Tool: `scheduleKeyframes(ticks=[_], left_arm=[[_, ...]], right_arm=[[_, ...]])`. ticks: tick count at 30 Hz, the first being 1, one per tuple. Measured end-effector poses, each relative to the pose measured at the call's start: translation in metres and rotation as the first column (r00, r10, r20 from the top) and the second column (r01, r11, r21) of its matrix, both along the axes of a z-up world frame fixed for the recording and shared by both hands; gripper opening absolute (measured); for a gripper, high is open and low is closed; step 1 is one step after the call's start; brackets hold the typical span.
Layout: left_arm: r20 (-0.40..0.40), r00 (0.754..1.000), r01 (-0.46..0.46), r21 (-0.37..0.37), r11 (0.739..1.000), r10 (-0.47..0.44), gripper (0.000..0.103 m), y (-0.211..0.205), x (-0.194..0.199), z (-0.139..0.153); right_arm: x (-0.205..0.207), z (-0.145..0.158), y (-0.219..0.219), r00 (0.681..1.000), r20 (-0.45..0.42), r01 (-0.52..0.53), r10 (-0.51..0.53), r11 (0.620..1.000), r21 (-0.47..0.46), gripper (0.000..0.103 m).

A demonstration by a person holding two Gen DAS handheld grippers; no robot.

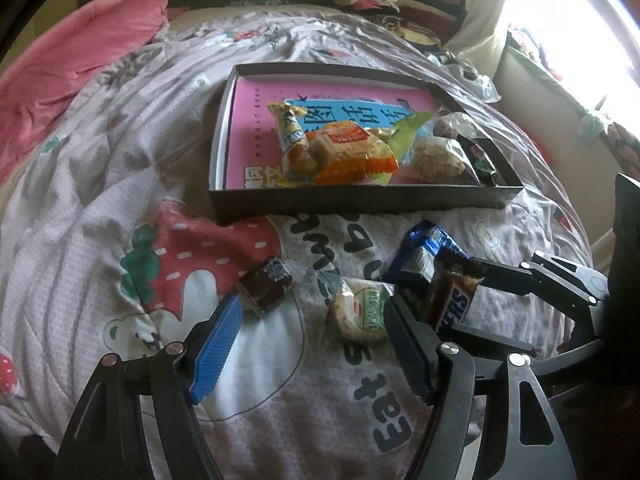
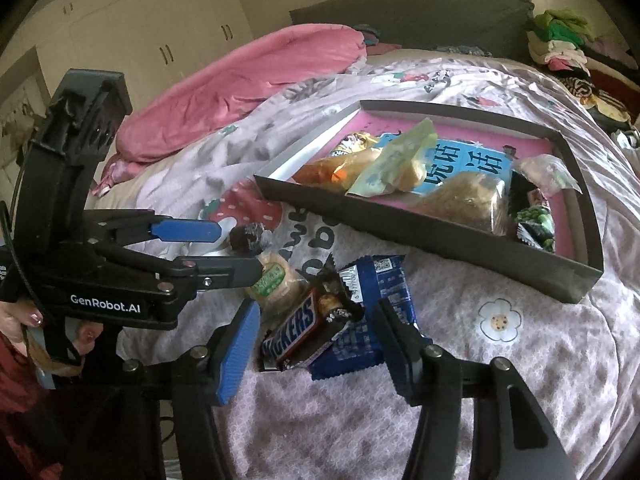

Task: Organize snacks
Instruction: 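Grasp the round cake with left gripper while right grasps the Snickers bar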

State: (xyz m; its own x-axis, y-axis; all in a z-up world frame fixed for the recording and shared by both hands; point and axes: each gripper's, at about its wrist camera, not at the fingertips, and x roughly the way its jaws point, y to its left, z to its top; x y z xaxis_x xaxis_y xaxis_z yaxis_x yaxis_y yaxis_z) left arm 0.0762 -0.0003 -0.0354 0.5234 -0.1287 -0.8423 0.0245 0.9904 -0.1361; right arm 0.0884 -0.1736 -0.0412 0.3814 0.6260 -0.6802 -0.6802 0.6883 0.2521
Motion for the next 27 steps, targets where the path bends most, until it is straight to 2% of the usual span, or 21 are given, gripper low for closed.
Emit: scheduleKeyframes(ticks=[4, 18, 27], left_arm=[[-0.009, 1.000, 0.009, 0.000, 1.000, -0.009, 0.075, -0.003, 0.000, -0.003], [-0.015, 1.000, 0.025, -0.006, 1.000, -0.025, 0.075, -0.009, 0.000, -0.005], [-0.019, 0.999, 0.035, 0.001, 0.999, -0.035, 0.075, -0.011, 0.001, -0.006]], right_arm=[[-0.003, 0.000, 0.004, 1.000, 0.011, -0.023, 0.024, 1.000, -0.008, 0.048], [-0.005, -0.001, 0.007, 0.999, 0.014, -0.049, 0.049, 0.999, -0.004, 0.044], [-0.003, -0.004, 0.010, 0.999, -0.001, -0.053, 0.053, 0.999, 0.009, 0.036]])
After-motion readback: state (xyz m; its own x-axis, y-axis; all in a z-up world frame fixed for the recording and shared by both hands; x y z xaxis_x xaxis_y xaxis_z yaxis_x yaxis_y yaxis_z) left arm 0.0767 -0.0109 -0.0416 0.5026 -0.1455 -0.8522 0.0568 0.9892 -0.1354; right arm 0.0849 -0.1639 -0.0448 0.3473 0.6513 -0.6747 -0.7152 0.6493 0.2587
